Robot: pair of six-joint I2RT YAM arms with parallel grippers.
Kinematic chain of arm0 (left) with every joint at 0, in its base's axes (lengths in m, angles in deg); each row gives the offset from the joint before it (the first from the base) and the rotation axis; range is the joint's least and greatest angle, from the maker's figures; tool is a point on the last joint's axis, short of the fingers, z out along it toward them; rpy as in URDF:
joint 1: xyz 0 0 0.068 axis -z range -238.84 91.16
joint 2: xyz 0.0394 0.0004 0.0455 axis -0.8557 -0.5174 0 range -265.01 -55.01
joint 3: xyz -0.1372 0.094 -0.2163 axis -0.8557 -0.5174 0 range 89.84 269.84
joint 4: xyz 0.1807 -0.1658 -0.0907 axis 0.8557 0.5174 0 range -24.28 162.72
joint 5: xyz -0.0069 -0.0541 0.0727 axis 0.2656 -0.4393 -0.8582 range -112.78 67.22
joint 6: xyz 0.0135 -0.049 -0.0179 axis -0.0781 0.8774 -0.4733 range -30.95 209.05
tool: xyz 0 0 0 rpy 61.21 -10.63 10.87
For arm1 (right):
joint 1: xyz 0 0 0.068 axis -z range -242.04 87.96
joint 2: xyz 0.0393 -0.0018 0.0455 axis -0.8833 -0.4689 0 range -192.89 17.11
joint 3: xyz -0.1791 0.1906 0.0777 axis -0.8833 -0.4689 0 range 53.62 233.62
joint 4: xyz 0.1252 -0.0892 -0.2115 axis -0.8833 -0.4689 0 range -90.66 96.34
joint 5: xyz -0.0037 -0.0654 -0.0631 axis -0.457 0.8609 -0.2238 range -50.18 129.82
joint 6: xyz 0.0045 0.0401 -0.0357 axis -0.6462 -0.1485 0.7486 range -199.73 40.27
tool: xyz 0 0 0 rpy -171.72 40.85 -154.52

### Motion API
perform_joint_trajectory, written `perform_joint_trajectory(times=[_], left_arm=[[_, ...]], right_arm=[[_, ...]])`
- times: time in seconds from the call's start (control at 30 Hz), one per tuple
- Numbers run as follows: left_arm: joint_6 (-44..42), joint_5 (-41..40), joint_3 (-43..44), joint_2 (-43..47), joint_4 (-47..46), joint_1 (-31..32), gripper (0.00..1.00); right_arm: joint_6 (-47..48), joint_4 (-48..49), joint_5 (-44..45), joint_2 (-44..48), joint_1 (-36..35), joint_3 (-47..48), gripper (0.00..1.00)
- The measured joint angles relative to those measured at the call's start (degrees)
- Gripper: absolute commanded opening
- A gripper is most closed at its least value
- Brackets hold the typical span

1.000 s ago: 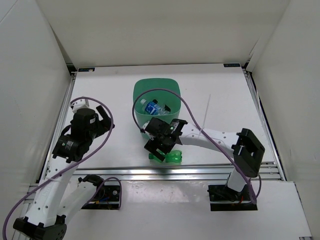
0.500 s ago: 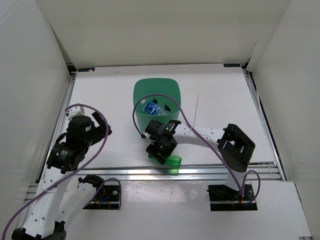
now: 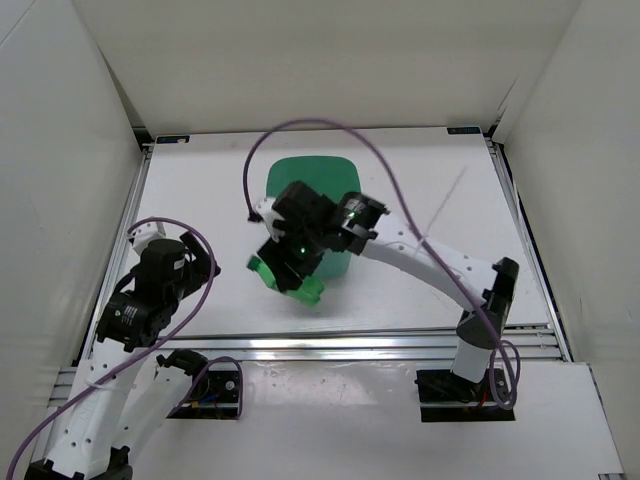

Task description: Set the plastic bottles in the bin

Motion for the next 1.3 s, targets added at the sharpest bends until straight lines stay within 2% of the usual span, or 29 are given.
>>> perform_joint_trajectory(times=[0.1,0.2,0.27,0.5,0.6,0.63,0.73,0.9,1.03,1.13,1.3], left_arm=[[0.2,-0.4,-0.8,-0.3,0.0,0.0,1.0],[0.3,-0.5,-0.8,-1.4,-0.5,0.0,1.0],[0.2,-0.6,-0.8,-2.3,-1.0,0.0,1.0],[-0.2,-0.6,-0.8,-4.3,-2.3,0.0,1.0],[-0.3,-0.6,-0.8,-4.8,-2.6,0.0,1.0],[-0.4,-0.6,-0.8,-4.9,-2.6,0.0,1.0],[-0.7,-0.6,-0.8,-5.0,-2.7,0.0,1.0],[-0.7,-1.0,-0.6,-4.8,-2.6,0.0,1.0],[-0.7,-3.2,-0.5,-3.6,-2.8,0.0,1.0],[-0.6,-6.8,-0.5,-1.6,-3.2,0.0,1.0],[1.3,-18.1,-0.5,0.3,-3.1,0.0,1.0]], right_arm=[[-0.4,-2.9,0.2,0.1,-0.6,14.8,0.27],[-0.5,-4.3,0.3,0.5,0.7,25.5,0.24],[-0.9,-4.8,0.3,1.2,3.0,28.9,0.24],[-1.7,-4.1,-1.8,0.7,15.3,31.6,0.35],[-2.1,-3.0,-2.7,-1.3,19.5,33.0,0.5],[-2.1,-2.8,-3.1,-1.7,20.2,33.0,0.74],[-2.5,-2.8,-3.6,-3.0,21.0,32.9,1.0],[-3.2,-2.6,-1.3,-1.9,20.9,29.2,1.0],[-5.2,-2.0,1.2,2.7,22.6,22.6,1.0],[-7.5,-1.9,1.1,6.7,26.5,18.8,1.0],[-10.9,-1.6,-6.9,13.8,37.2,9.0,1.0]])
